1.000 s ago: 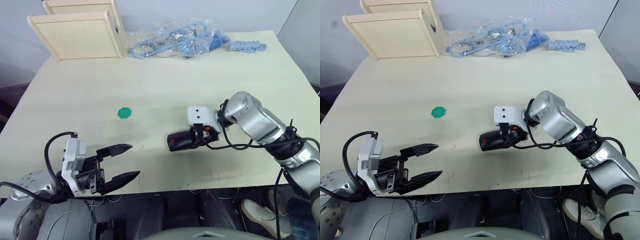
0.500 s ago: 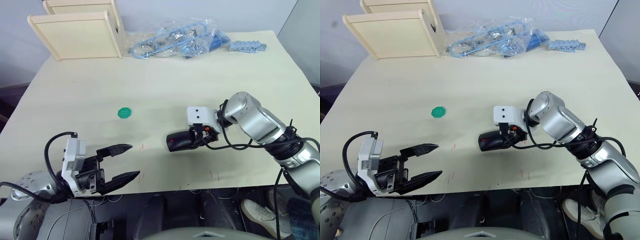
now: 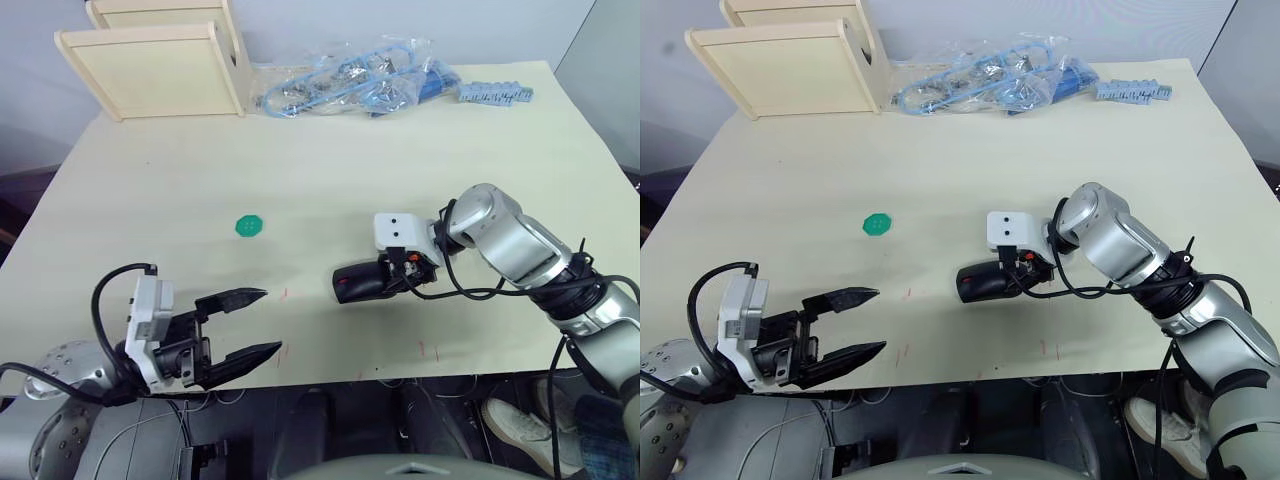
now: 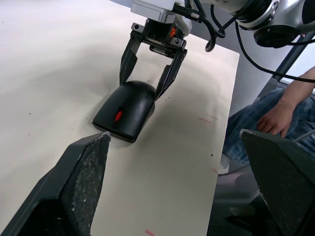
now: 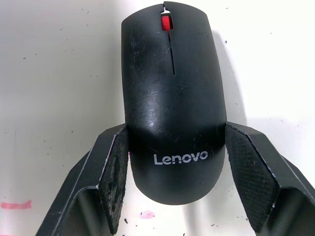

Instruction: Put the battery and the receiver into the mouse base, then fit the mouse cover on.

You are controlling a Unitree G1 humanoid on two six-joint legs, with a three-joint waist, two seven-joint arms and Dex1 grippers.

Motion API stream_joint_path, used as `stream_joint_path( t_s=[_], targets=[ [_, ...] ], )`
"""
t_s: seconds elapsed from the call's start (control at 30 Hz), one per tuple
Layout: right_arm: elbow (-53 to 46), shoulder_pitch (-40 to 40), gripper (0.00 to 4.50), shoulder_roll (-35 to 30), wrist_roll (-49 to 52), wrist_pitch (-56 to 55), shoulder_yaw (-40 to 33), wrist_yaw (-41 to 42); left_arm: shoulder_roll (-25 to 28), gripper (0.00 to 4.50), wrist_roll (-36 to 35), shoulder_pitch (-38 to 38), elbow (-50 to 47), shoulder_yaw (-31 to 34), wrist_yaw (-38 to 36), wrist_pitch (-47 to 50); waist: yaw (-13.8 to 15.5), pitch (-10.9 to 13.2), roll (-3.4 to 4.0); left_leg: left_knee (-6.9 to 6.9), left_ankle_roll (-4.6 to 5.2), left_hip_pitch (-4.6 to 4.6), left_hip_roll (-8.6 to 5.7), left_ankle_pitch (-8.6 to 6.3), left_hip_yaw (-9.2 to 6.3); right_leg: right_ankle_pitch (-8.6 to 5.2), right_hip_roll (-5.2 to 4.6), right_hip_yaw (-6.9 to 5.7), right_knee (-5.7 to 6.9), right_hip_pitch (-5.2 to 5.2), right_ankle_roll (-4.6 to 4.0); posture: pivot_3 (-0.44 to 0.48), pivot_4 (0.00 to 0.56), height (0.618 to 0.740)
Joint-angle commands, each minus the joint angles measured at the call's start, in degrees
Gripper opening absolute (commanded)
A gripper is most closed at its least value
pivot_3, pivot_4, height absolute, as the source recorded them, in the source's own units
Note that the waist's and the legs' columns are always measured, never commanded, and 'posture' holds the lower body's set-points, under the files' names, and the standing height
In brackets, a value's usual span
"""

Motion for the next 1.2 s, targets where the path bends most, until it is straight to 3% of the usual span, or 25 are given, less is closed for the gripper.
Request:
stream_joint_path(
  t_s=[0.03, 1.2],
  targets=[
    [-0.91, -0.77, 2.59, -0.13, 0.47, -0.53, -0.92, 0.18, 0.37, 4.50, -0.71, -0.12, -1.44, 0.56, -0.26, -0.39, 0.00, 0.00, 0.00, 0.00, 0.00, 0.00, 0.00, 0.00, 0.00, 0.00, 0.00, 0.00, 0.00, 0.00, 0.00, 0.000, 0.150, 0.740],
    [-0.59, -1.23, 2.59, -0.08, 0.37, -0.95, -1.14, 0.14, 0.29, 4.50, -0.55, -0.28, -1.18, 0.40, -0.23, -0.47, 0.00, 0.00, 0.00, 0.00, 0.00, 0.00, 0.00, 0.00, 0.00, 0.00, 0.00, 0.00, 0.00, 0.00, 0.00, 0.000, 0.150, 0.740]
  ],
)
